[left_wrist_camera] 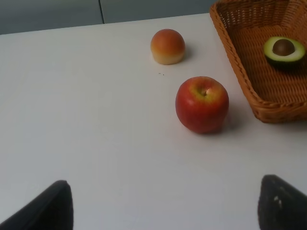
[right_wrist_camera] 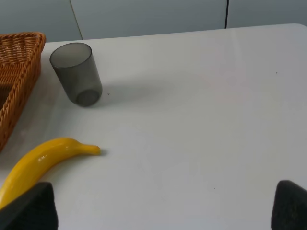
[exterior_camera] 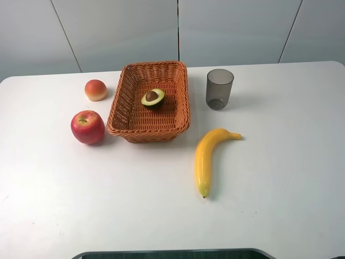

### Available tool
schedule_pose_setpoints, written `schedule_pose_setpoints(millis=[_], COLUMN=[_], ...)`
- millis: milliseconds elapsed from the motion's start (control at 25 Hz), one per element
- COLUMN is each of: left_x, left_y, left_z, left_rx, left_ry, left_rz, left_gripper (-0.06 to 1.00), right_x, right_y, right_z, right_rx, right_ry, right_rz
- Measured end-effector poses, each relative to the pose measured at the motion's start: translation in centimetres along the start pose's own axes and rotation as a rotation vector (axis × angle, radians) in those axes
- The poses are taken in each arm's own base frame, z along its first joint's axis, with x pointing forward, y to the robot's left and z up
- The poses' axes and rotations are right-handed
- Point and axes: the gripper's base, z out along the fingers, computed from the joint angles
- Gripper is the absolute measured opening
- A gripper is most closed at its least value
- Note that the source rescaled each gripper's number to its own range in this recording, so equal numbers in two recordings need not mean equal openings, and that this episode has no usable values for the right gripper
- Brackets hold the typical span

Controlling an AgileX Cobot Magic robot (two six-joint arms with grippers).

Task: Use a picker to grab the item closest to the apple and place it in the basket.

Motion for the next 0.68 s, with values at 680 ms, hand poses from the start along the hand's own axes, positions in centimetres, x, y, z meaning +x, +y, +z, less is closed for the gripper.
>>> schedule_pose_setpoints(millis=[680], left_x=[0.0], left_y=[0.0], left_z=[0.0], left_rx=[0.0], left_ry=[0.0], left_rz=[0.0], left_gripper=[0.96], right_x=[0.0], right_y=[0.0], right_z=[0.0], right_rx=[0.0], right_ry=[0.0], right_rz=[0.0])
